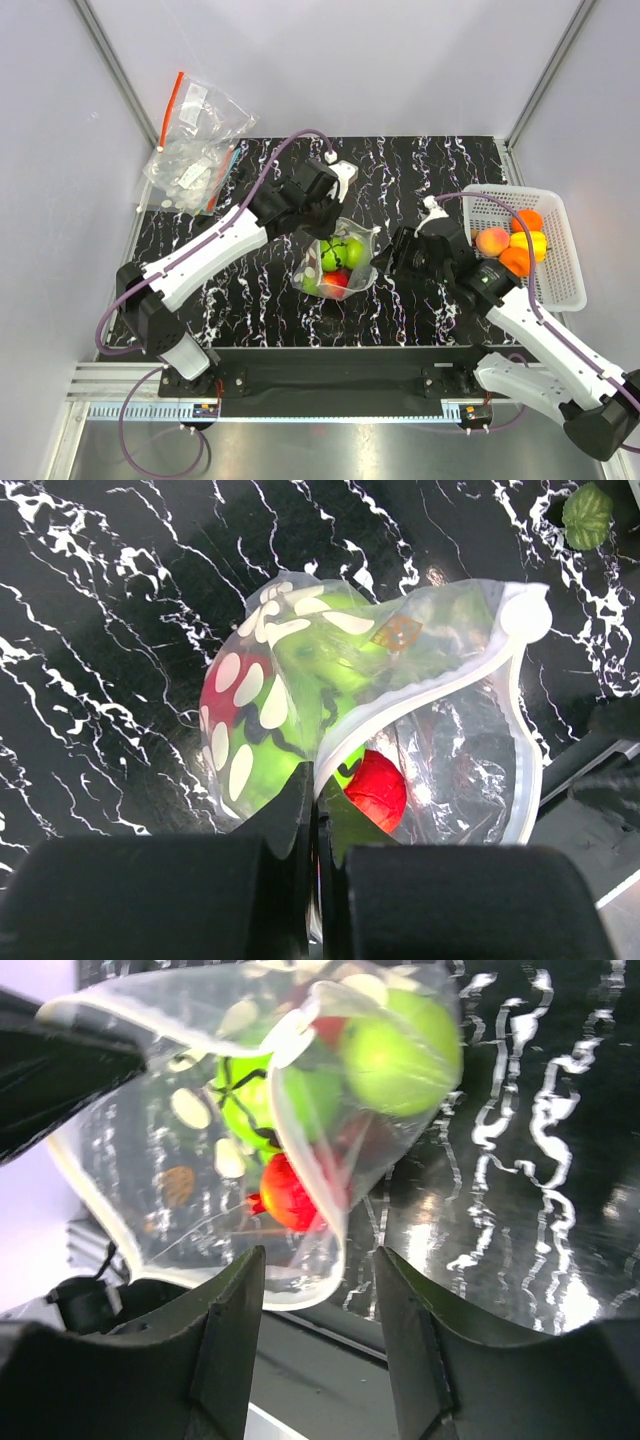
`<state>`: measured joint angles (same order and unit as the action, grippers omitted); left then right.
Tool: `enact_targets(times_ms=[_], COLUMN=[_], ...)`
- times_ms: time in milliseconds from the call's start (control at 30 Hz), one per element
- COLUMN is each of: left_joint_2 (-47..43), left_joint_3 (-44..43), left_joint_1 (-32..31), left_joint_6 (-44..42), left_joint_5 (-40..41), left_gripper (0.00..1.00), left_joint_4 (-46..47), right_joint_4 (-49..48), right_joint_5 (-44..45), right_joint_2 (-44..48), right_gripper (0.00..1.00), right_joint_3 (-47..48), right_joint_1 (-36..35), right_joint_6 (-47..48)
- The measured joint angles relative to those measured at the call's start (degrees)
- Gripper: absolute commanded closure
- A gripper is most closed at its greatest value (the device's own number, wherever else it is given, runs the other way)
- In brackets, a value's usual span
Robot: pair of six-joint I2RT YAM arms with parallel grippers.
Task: Place the food in the zip-top bag and seal the zipper
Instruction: Adjust the zipper food storage bag at the center of the board.
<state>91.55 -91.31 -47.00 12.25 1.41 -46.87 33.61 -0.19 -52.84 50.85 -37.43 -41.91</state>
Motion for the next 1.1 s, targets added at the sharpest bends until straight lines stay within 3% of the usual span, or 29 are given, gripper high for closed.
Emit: enact_targets(times_ms=[333,433,467,500,633,833,1100], left_joint_2=[0.0,0.0,0.0,0.0,0.0,-2.2,-4.3], left_joint_3=[-0.6,-0.6,-0.6,-0.6,-0.5,1.0,-2.3], left_joint_1=[0.5,0.5,0.5,0.5,0.5,-1.6,-5.5], left_joint_6=[-0.2,-0.2,-0.2,-0.2,-0.1,1.6,2.1], left_joint_5=[0.3,0.3,0.3,0.3,0.2,-0.9,-2.6], left_gripper=[0.98,0.98,0.98,0.98,0.98,0.98,0.95], left_joint_4=[-0.4,-0.7,-0.7,-0.7,-0.5,0.7,0.0], right_joint_4=[-4.7,-6.8,-7.4,-7.4,-2.4,8.5,9.6], right_joint_5=[-2.6,-3.2,-3.6,-3.7,-2.7,2.4,3.8], right_joint_2=[-4.4,-7.2,-8.1,-8.7,-10.2,-12.2,-13.3], right_gripper=[0.45,0.69,0.94,1.0,1.0,1.0,1.0], right_joint_3=[-4.9,-5.3,-5.2,-5.0,0.8,19.9,17.9], right_joint_1=[-0.1,-0.1,-0.1,-0.1,-0.2,-0.2,-0.3], right_joint_6=[-1.0,-1.4,-1.4,-1.3,-1.4,1.0,1.8])
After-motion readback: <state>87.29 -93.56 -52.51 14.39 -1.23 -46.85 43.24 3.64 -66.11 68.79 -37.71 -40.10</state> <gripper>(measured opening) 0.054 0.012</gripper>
